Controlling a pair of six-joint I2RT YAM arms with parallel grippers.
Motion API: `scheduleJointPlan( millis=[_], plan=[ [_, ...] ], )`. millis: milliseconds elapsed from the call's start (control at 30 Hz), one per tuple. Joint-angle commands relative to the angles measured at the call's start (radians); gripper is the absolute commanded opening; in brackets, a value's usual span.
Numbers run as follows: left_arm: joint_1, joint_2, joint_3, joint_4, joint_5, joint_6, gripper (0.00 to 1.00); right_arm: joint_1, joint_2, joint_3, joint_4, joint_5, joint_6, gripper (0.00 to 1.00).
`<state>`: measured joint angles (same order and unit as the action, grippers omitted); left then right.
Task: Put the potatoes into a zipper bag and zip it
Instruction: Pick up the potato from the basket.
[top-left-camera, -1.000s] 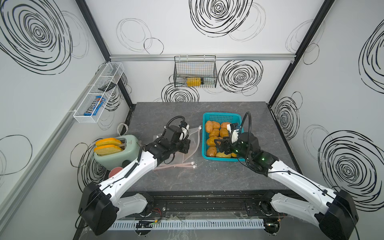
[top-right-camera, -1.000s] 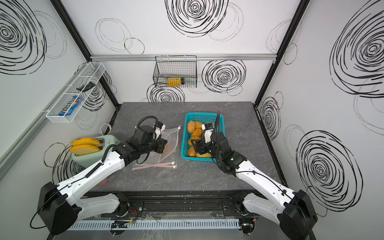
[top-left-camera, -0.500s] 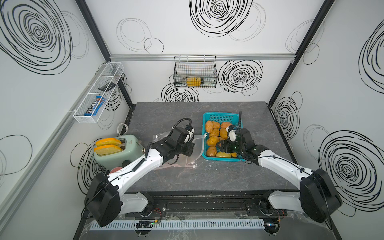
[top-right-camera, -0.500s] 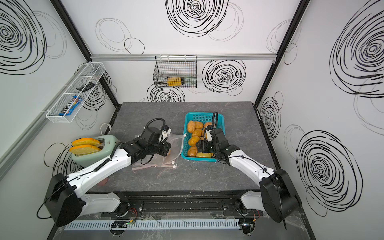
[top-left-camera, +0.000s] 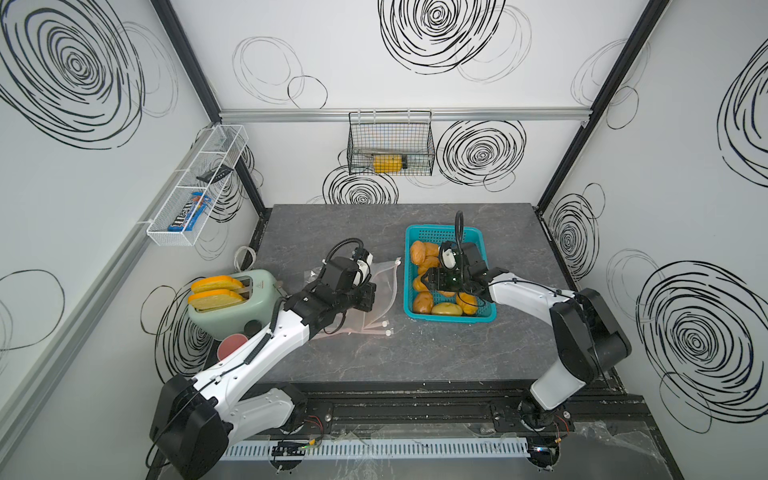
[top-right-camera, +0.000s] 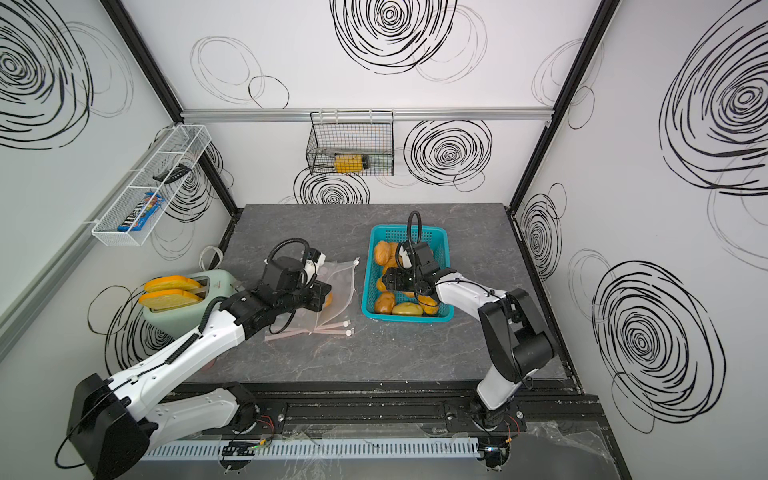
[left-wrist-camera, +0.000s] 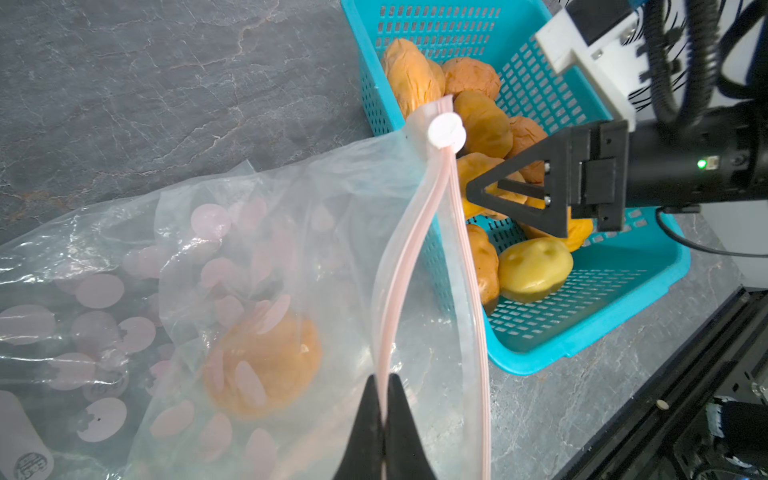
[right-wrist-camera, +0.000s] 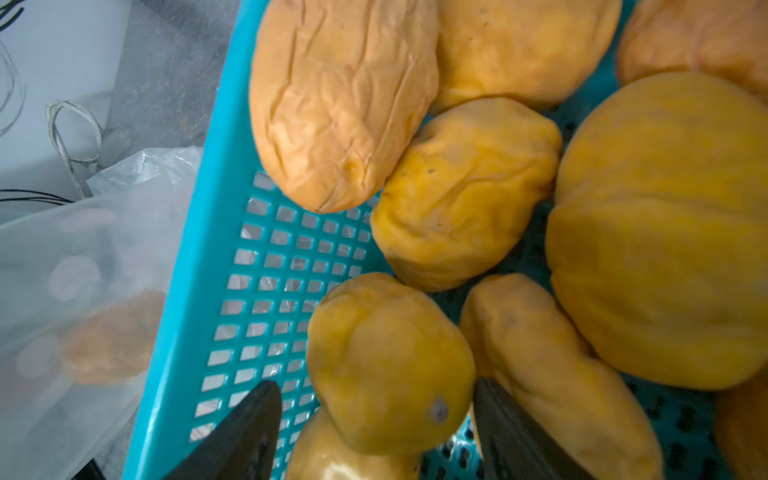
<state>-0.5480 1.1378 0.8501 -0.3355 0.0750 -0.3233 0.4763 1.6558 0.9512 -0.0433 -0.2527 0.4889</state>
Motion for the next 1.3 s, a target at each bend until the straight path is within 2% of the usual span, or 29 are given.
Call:
scheduleJointPlan(
  millis=[0,133,267,567,733,967,1167,1267],
  plan=[
    [-0.004,-0.001,-0.003,0.029,-0.023,-0.013,0.0,0.0,0.019,0.018,0.003,0.0,0.013,0.77],
    [-0.004,-0.007,-0.003,0.029,-0.028,-0.012,0.0,0.001,0.057,0.012,0.035,-0.034,0.011,0.77],
    [-0.012,-0.009,-0.003,0.021,-0.049,-0.009,0.0,0.004,0.085,0.009,0.041,-0.075,0.008,0.72],
    [-0.026,-0.011,-0.002,0.017,-0.078,-0.003,0.0,0.016,-0.001,-0.06,0.115,-0.067,-0.005,0.5],
    [-0.031,-0.013,-0.002,0.013,-0.088,0.001,0.0,0.022,-0.09,-0.115,0.163,-0.03,-0.016,0.43],
    [-0.035,-0.019,-0.001,0.013,-0.09,0.003,0.0,0.046,-0.257,-0.218,0.253,0.067,-0.046,0.4],
    [-0.045,-0.019,-0.002,0.01,-0.102,0.007,0.0,0.079,-0.469,-0.329,0.386,0.062,-0.069,0.43],
    [-0.053,-0.02,0.0,0.01,-0.109,0.009,0.0,0.13,-0.589,-0.395,0.466,0.08,-0.094,0.43]
  ],
)
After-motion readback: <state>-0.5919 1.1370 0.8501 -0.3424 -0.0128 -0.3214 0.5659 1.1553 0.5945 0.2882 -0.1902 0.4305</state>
